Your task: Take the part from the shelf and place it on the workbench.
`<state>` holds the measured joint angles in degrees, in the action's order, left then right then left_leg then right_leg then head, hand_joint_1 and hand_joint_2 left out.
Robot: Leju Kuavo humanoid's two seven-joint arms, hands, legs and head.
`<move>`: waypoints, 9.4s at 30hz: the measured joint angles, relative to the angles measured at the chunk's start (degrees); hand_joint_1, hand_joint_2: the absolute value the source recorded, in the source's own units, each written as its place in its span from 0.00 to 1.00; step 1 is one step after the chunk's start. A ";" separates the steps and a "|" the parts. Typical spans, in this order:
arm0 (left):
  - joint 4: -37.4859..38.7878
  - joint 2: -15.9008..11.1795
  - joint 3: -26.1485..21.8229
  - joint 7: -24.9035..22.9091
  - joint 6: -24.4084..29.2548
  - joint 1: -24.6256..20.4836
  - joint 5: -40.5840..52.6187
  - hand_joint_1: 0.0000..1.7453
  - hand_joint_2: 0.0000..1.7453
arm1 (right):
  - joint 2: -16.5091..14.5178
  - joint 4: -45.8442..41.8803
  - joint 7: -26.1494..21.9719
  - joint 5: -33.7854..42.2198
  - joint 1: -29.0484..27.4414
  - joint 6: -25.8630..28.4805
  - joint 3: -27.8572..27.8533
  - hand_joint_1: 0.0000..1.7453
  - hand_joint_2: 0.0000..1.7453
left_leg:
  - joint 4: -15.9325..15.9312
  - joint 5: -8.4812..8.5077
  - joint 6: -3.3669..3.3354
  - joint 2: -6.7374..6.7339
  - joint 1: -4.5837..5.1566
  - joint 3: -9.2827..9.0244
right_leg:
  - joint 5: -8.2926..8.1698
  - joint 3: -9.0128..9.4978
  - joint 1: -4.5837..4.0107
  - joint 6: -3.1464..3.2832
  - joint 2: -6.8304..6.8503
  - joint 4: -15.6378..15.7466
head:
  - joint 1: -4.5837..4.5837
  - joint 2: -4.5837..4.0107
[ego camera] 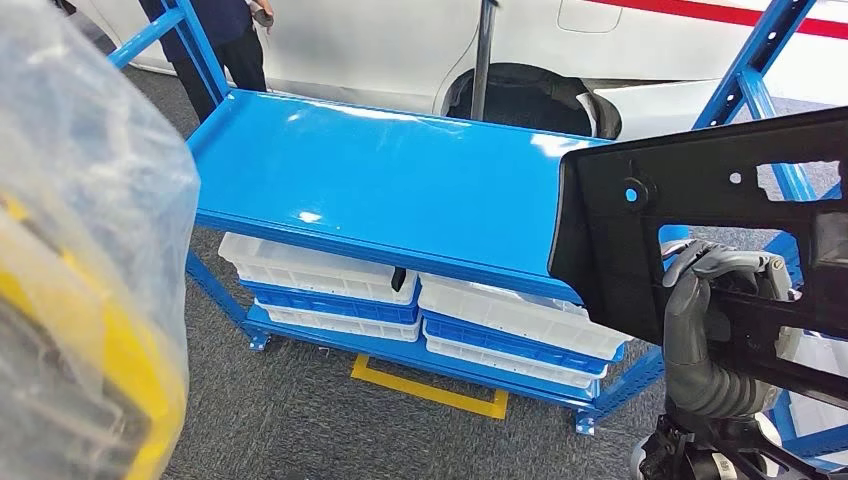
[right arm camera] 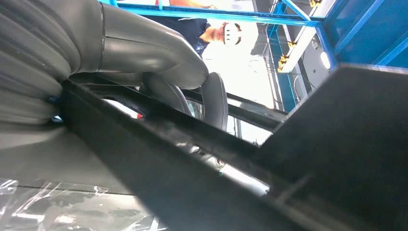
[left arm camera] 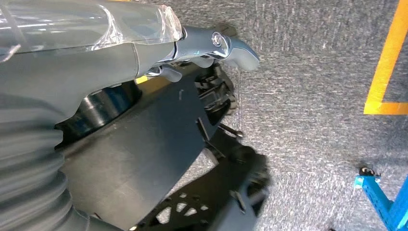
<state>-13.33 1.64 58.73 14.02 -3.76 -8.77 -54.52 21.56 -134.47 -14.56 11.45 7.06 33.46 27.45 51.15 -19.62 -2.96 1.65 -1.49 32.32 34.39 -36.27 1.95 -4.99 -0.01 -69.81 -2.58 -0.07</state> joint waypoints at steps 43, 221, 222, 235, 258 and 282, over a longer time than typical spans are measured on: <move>0.02 -0.29 0.05 -0.71 -0.09 0.84 -0.44 0.00 1.00 | -1.78 2.12 -6.75 6.93 -4.99 1.21 -2.42 1.00 1.00 | 18.18 -8.69 1.83 -0.44 1.77 8.97 | -7.45 6.00 -0.64 3.71 0.37 14.42 | -0.63 0.00; 0.17 3.26 -6.62 0.65 7.06 3.05 -12.52 0.00 1.00 | -3.94 8.38 -1.66 9.44 -5.24 1.37 -0.24 1.00 1.00 | 5.95 -5.70 1.56 3.01 1.29 0.82 | -7.28 3.82 0.37 2.68 -1.60 12.22 | -0.93 0.00; 0.17 3.27 -6.62 0.66 7.09 3.01 -12.55 0.00 1.00 | -3.92 8.21 -1.66 9.44 -5.29 1.37 -0.34 1.00 1.00 | 7.78 -6.73 1.80 1.87 1.32 1.65 | -7.30 3.88 0.41 2.99 -1.19 12.27 | -1.02 0.00; 0.17 3.59 -6.58 0.75 6.65 2.41 -12.87 0.00 1.00 | -3.50 7.47 -1.51 9.44 -5.77 1.26 -1.31 1.00 1.00 | 4.77 -4.81 -0.60 -4.22 3.27 1.02 | -5.84 5.61 -0.64 2.59 5.59 12.82 | -1.34 0.01; 0.17 3.95 -6.22 1.04 5.72 1.61 -12.87 0.00 1.00 | -3.65 7.48 -3.39 11.40 -3.76 0.04 -1.29 1.00 1.00 | 21.31 -10.10 2.04 -0.93 1.72 9.13 | -6.01 5.06 0.05 3.88 -0.15 12.38 | -1.31 0.00; 0.20 4.14 -5.19 1.02 5.20 2.79 -13.84 0.00 1.00 | -3.71 8.02 -2.96 11.64 -2.70 -0.61 -0.89 1.00 1.00 | 3.70 -11.11 0.62 -0.63 2.56 -9.58 | -11.14 1.23 0.31 2.79 0.29 13.96 | -0.67 -0.02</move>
<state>-13.14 5.78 53.54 15.03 1.44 -5.97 -68.35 17.85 -126.45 -17.51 23.10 4.35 32.86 26.57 54.86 -30.74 -2.34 1.02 1.07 22.75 23.25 -35.04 2.26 -2.21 0.29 -55.85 -3.25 -0.08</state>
